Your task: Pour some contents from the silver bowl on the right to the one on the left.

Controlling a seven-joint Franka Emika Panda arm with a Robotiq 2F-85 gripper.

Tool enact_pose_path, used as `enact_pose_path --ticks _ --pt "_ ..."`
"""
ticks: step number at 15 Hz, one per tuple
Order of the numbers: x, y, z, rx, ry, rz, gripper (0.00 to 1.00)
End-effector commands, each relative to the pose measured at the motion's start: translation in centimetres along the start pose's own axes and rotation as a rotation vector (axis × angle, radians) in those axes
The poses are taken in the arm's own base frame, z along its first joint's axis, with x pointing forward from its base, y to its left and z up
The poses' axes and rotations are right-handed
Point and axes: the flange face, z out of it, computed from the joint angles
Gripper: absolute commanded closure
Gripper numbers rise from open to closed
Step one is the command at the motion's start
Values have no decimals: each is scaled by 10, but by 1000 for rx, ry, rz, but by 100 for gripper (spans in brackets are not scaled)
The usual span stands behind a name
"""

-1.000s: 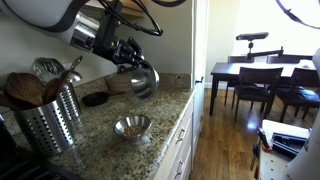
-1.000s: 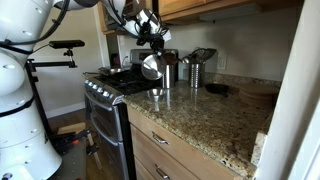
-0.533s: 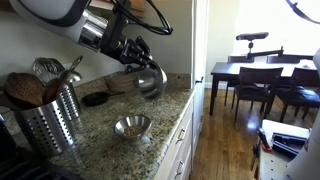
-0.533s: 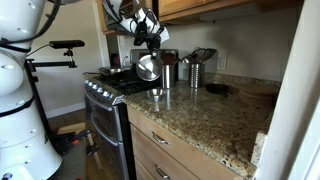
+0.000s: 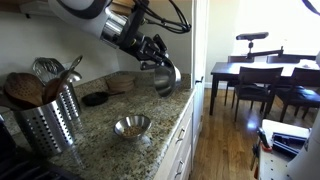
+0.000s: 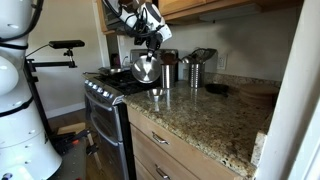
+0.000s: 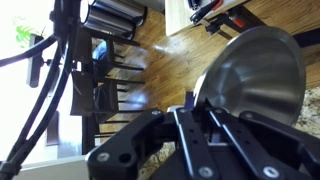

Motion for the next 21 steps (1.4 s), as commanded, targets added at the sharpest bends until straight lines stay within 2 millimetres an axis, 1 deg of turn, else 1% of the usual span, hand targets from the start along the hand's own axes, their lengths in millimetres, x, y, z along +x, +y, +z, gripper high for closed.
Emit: enact_pose_path --ticks 1,5,10,16,18,21 --pt "-7 21 27 70 -54 72 93" --pt "-5 28 46 132 -103 126 93" --pt "2 32 66 265 -102 229 93" --pt "6 41 99 335 -125 321 93" --pt "5 43 106 362 -124 360 93" --pt "2 42 111 414 -113 417 93"
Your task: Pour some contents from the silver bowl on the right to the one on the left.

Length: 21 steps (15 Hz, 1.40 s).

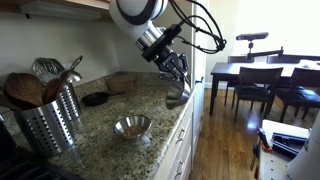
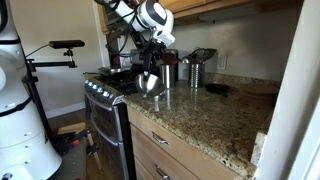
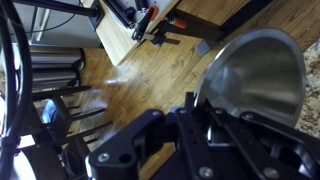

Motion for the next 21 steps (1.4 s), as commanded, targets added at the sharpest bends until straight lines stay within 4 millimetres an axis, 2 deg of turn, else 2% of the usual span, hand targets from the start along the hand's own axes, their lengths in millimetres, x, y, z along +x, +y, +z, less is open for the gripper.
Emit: enact_pose_path --ticks 1,6,7,11,14,20,21 --pt "-13 17 8 93 9 83 93" --pt "-18 22 12 148 41 136 93" --pt "-26 22 10 158 47 143 93" --pt "-24 32 13 184 68 139 93" --pt "-11 45 19 190 63 144 93" --pt "38 70 39 191 19 142 93" --pt "32 68 38 209 15 129 93"
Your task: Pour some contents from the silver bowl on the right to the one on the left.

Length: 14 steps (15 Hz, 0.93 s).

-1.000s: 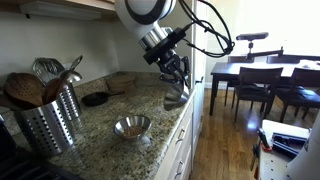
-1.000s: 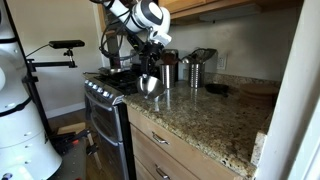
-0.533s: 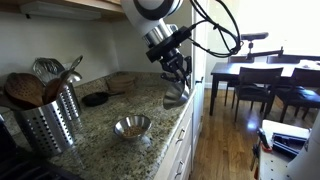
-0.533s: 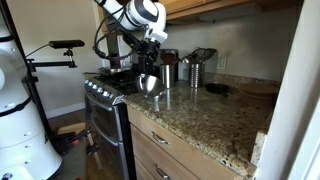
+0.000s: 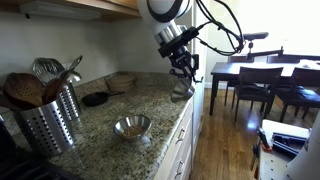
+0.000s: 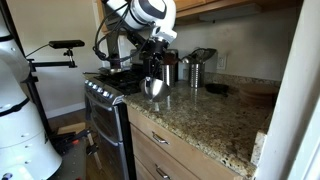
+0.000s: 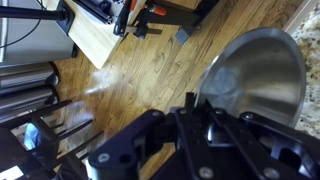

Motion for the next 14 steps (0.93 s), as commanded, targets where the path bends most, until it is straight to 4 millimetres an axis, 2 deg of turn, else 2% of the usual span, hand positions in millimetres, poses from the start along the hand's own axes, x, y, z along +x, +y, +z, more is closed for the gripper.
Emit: enact_pose_path --ticks 1,7,14 --pt "6 6 4 48 -5 -37 93" --pt "4 1 1 99 17 -165 93" --pt "4 1 2 107 4 -229 92"
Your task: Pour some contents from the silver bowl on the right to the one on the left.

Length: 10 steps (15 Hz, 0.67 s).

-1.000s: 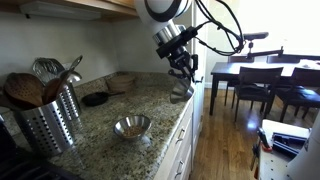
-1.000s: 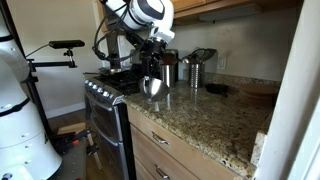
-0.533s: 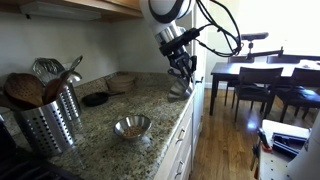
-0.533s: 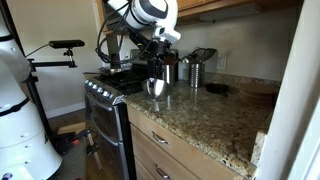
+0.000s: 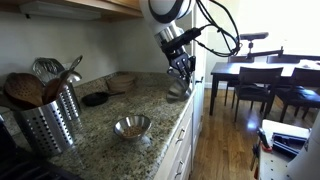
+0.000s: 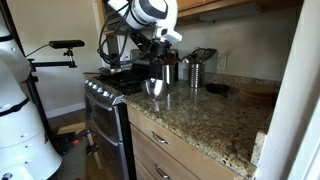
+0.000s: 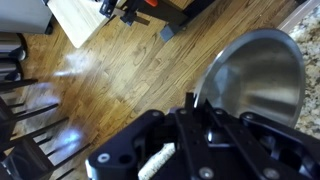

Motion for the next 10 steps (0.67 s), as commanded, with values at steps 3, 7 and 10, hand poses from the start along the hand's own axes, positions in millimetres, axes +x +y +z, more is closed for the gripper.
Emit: enact_pose_path --ticks 3,7,10 --pt "-6 2 2 63 -26 -35 93" --pt "88 -2 29 92 1 -82 93" --pt "154 -1 62 114 -10 -98 93"
